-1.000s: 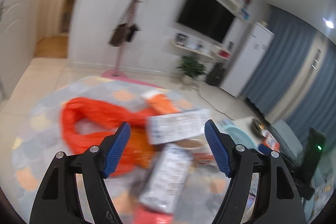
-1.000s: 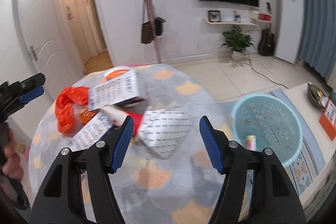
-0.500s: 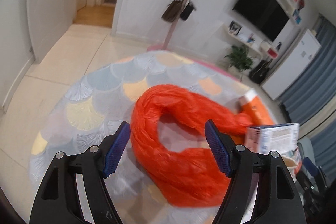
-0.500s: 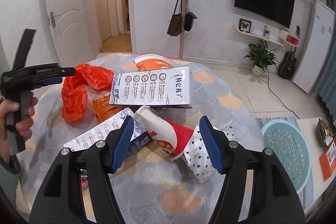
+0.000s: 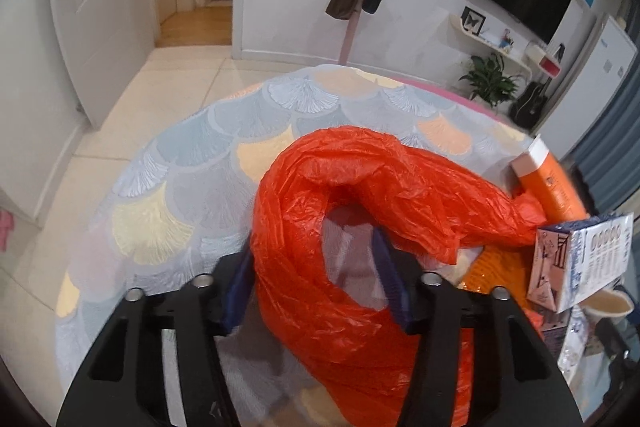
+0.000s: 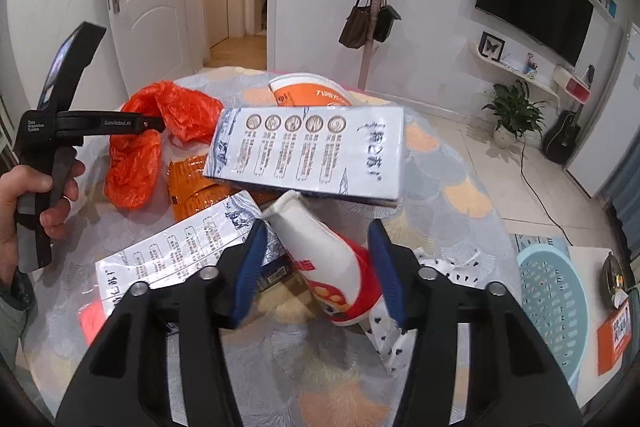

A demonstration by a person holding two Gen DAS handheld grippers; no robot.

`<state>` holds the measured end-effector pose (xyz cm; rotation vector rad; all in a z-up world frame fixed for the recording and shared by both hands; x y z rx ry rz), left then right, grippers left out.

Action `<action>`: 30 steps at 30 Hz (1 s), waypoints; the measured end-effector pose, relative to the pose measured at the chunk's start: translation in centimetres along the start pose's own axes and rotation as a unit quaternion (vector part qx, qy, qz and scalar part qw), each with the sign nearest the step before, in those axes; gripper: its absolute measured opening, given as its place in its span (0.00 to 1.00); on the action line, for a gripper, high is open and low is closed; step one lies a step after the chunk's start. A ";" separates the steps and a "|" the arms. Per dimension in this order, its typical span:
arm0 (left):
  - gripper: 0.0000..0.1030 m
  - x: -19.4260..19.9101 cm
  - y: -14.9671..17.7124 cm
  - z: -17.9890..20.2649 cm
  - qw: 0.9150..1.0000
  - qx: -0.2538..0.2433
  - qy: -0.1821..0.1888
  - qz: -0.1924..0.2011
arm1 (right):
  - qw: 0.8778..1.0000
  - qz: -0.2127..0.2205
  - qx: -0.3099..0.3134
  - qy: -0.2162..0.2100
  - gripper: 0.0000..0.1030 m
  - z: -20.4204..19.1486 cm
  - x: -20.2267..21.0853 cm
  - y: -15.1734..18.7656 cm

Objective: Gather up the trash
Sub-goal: 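Grasp the red plastic bag with left gripper while right gripper grasps red-white cup, then carry bag and cup over the blue basket and open both grippers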

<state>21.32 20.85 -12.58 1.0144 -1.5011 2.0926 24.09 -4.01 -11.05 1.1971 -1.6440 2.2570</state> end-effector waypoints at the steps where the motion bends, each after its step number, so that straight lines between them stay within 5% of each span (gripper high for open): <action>1: 0.41 0.0 -0.1 0.0 1.000 -0.002 -0.001 0.001 | 1.000 0.000 0.003 0.000 0.40 -0.1 0.0 -0.1; 3: 0.23 0.2 -0.2 0.1 1.000 -0.002 0.005 0.002 | 1.000 0.004 0.007 -0.003 0.29 -0.5 0.1 0.0; 5: 0.21 0.6 -0.2 0.1 1.000 0.002 0.015 0.006 | 1.000 0.013 0.015 0.002 0.22 -0.8 0.7 -0.1; 16: 0.18 8.3 -3.1 3.1 0.991 -0.018 0.055 0.125 | 0.995 0.090 -0.011 -0.029 0.19 -1.2 5.7 -2.2; 30: 0.18 19.1 -5.6 9.4 0.962 -0.053 0.131 0.232 | 0.981 0.178 -0.060 -0.056 0.19 -0.5 11.8 -4.8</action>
Point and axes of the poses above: each gripper's, at about its wrist camera, not at the fingertips, and x roughly against the way its jaws point, z to its right, y to its underside, the point moved 8 cm from there along -x, roughly the way its jaws point, and after that the axes turned 5 degrees about z, right-handed, at the moved point
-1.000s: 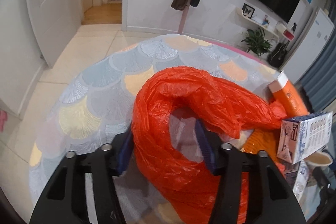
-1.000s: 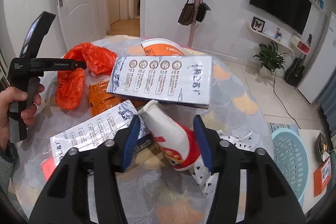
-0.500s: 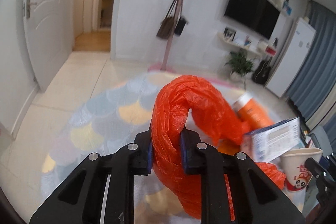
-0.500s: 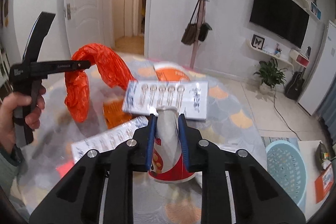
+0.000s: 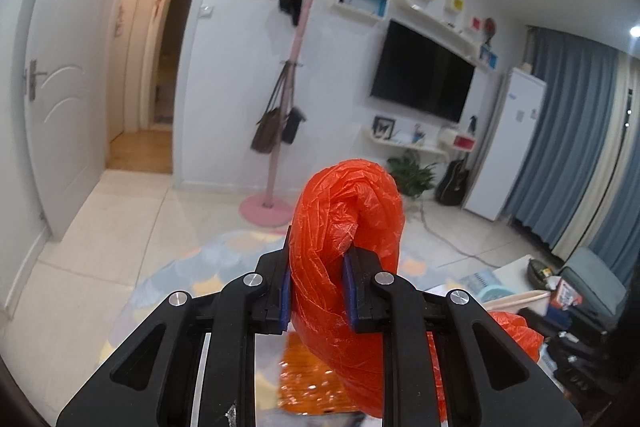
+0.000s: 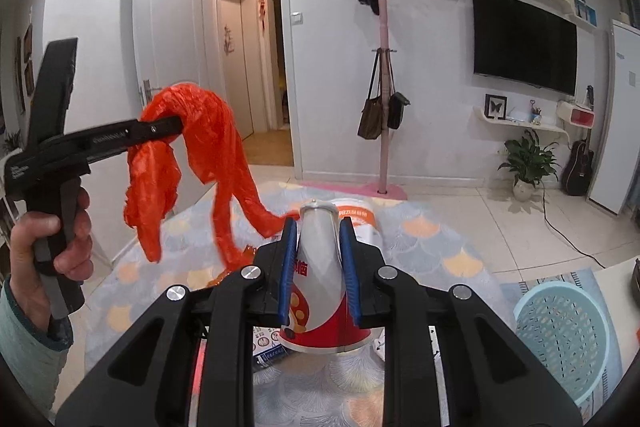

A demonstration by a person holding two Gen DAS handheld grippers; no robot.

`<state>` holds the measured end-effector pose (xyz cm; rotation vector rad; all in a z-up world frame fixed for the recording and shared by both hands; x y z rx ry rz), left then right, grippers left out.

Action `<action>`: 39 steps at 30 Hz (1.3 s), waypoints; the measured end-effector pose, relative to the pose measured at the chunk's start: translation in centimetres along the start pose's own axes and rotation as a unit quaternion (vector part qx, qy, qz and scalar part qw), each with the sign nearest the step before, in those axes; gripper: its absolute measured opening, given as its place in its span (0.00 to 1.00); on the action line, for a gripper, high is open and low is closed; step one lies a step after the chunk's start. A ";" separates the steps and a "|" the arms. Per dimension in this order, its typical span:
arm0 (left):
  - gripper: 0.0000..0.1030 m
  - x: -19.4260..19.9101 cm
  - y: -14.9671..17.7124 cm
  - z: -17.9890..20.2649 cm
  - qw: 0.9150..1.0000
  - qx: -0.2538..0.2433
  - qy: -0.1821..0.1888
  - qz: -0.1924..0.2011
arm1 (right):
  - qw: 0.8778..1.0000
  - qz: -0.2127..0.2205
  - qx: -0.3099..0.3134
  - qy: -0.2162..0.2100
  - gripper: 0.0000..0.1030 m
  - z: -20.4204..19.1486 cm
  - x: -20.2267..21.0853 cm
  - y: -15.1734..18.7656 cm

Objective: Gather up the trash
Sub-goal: 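Carry bag and cup over the blue basket and open both grippers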

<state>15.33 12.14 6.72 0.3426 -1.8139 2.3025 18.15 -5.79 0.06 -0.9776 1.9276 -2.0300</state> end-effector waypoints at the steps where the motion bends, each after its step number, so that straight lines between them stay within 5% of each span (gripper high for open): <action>1: 0.18 0.1 -0.2 0.4 1.000 -0.001 0.005 0.003 | 1.000 0.003 -0.001 0.002 0.19 0.1 0.2 -0.2; 11: 0.18 -0.1 -1.5 6.6 0.998 -0.027 0.059 0.018 | 0.998 0.031 -0.032 0.035 0.19 3.6 3.5 -0.8; 22: 0.18 -3.8 1.0 18.0 0.988 -0.062 0.140 -0.009 | 0.984 0.053 -0.102 0.138 0.19 15.0 8.9 0.7; 30: 0.18 -7.8 6.0 27.4 0.975 -0.088 0.194 -0.064 | 0.961 0.034 -0.147 0.230 0.19 23.6 11.6 4.8; 39: 0.18 -15.2 13.6 33.0 0.967 -0.098 0.184 -0.150 | 0.932 -0.017 -0.231 0.279 0.19 31.7 10.8 12.0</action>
Point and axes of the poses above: each gripper's, at about its wrist camera, not at the fingertips, and x roughly against the way its jaws point, z to its right, y to its underside, the point moved 8 cm from there along -x, roughly the way its jaws point, and after that the axes turned 5 degrees about z, right-handed, at the moved point
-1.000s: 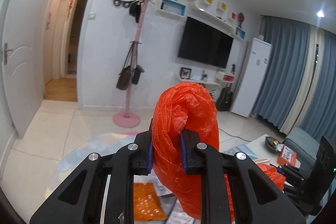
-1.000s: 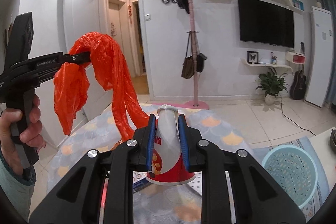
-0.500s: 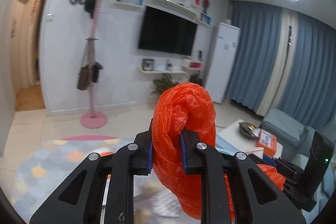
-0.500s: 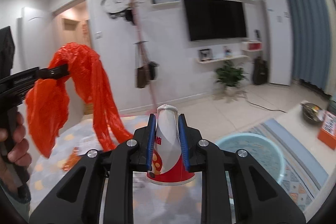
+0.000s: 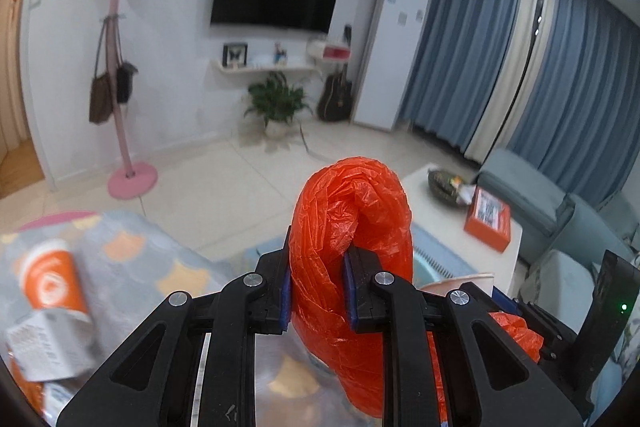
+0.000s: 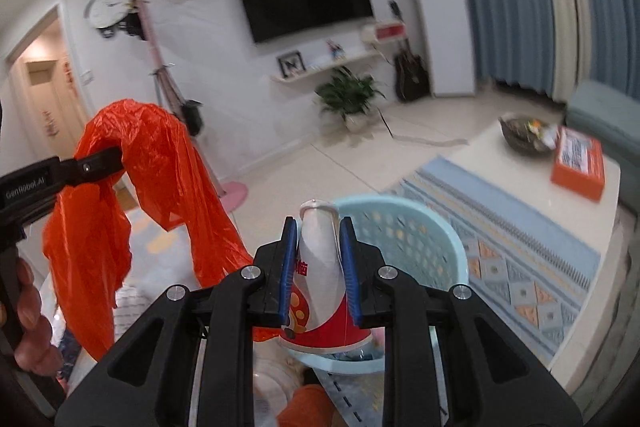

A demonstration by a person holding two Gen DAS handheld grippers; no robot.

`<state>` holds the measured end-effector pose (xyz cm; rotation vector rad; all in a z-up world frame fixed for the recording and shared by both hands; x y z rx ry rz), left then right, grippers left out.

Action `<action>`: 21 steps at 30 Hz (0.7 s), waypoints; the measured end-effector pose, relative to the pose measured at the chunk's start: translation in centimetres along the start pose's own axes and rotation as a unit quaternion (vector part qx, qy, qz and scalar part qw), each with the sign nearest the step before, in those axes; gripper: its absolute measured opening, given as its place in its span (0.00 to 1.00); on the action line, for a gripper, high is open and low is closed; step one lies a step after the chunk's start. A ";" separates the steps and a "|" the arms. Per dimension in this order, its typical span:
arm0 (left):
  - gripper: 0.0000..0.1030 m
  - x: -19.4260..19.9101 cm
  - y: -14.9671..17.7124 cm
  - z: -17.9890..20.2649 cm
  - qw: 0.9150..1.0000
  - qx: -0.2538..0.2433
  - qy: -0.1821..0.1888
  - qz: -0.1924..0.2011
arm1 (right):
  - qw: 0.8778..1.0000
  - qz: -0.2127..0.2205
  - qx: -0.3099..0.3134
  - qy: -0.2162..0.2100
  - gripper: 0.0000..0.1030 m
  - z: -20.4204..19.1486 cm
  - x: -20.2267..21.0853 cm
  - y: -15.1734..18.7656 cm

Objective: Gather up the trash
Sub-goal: 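Carry bag and cup over the blue basket and open both grippers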

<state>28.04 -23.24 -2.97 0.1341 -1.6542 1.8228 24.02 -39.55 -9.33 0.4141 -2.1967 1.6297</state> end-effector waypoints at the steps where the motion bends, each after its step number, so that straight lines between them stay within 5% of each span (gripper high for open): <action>1: 0.18 -1.4 0.7 0.1 1.000 0.000 -0.005 -0.014 | 1.000 -0.009 -0.006 0.004 0.19 0.6 -0.8 0.5; 13: 0.30 -8.8 4.3 -0.2 0.994 0.017 -0.052 -0.092 | 0.993 -0.086 -0.057 0.051 0.20 5.8 -7.2 4.6; 16: 0.62 -8.9 4.4 0.2 0.994 0.024 -0.046 -0.093 | 0.992 -0.097 -0.061 0.055 0.38 6.3 -7.8 4.9; 17: 0.70 -8.7 4.3 0.1 0.995 0.025 -0.044 -0.088 | 0.992 -0.095 -0.061 0.059 0.56 6.4 -7.7 4.8; 21: 0.78 -7.5 3.9 0.5 0.997 0.006 -0.032 -0.076 | 0.993 -0.085 -0.059 0.058 0.60 6.2 -7.0 4.2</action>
Point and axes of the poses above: each gripper's, at about its wrist camera, not at the fingertips, and x roughly against the way its jaws point, z to its right, y to its underside, the point moved 8 cm from there along -x, roughly the way its jaws point, and after that the axes turned 5 degrees about z, right-handed, at the moved point
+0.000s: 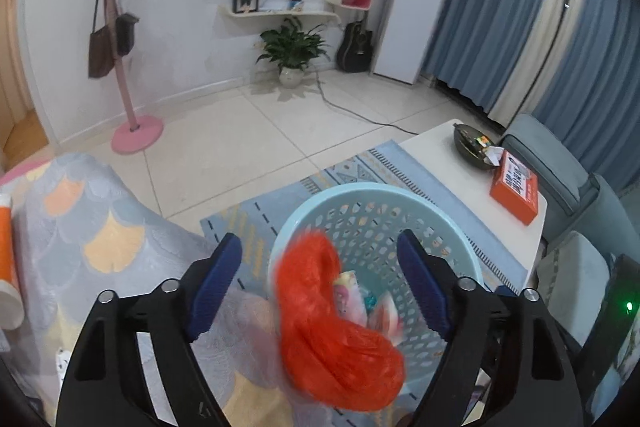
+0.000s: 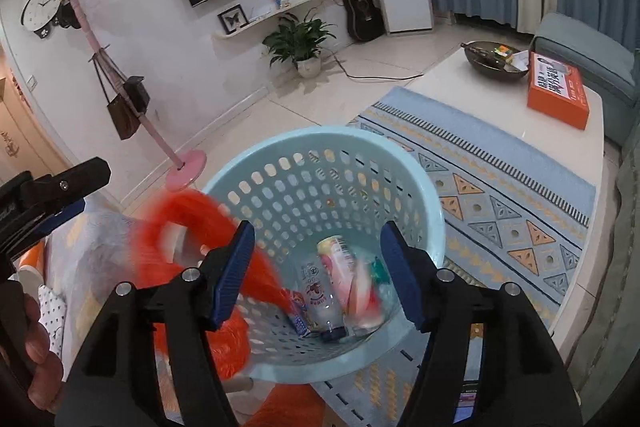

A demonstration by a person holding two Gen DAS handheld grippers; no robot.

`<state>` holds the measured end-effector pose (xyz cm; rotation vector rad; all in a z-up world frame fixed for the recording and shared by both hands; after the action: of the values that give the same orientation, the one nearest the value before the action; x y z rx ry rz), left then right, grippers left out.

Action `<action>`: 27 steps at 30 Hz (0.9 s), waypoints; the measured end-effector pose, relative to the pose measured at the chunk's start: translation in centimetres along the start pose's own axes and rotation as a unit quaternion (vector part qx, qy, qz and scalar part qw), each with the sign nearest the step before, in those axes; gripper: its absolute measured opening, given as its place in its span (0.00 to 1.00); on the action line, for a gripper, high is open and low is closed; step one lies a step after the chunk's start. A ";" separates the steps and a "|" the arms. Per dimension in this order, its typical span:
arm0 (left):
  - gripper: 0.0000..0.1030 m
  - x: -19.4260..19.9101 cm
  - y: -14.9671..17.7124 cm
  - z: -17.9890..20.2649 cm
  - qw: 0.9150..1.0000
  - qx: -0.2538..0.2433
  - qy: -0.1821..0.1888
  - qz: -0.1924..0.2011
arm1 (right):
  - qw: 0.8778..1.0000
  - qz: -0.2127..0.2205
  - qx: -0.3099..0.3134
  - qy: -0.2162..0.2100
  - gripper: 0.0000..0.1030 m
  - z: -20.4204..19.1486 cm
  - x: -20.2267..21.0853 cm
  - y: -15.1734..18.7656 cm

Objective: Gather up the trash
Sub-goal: 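Carry bag and cup over the blue basket and open both grippers, then grasp the milk carton with left gripper while right gripper grasps polka-dot paper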

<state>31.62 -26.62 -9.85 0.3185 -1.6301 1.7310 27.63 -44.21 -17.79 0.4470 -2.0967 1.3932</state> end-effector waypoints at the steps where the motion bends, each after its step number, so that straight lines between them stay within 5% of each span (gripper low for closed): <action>1: 0.79 0.4 -0.1 0.1 1.000 -0.004 0.002 0.003 | 1.000 -0.001 0.000 -0.001 0.60 -0.2 0.2 0.0; 14: 0.82 9.6 -0.2 -0.8 0.997 -0.002 0.038 0.060 | 0.997 0.026 0.051 -0.059 0.60 -7.4 5.9 -0.4; 27: 0.82 21.5 2.2 -10.4 0.989 0.065 0.005 0.134 | 0.981 0.041 0.129 -0.137 0.63 -18.8 11.4 1.5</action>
<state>18.10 -9.56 0.21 0.1566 -1.6149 2.0409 23.14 -25.92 -6.25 0.6994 -2.1754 1.7470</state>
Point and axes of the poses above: each gripper's, at about its wrist camera, not at the fingertips, and x roughly against the way its jaws point, z to its right, y to its underside, the point moved 8 cm from there along -x, roughly the way its jaws point, and after that the axes turned 5 degrees about z, right-handed, at the moved point
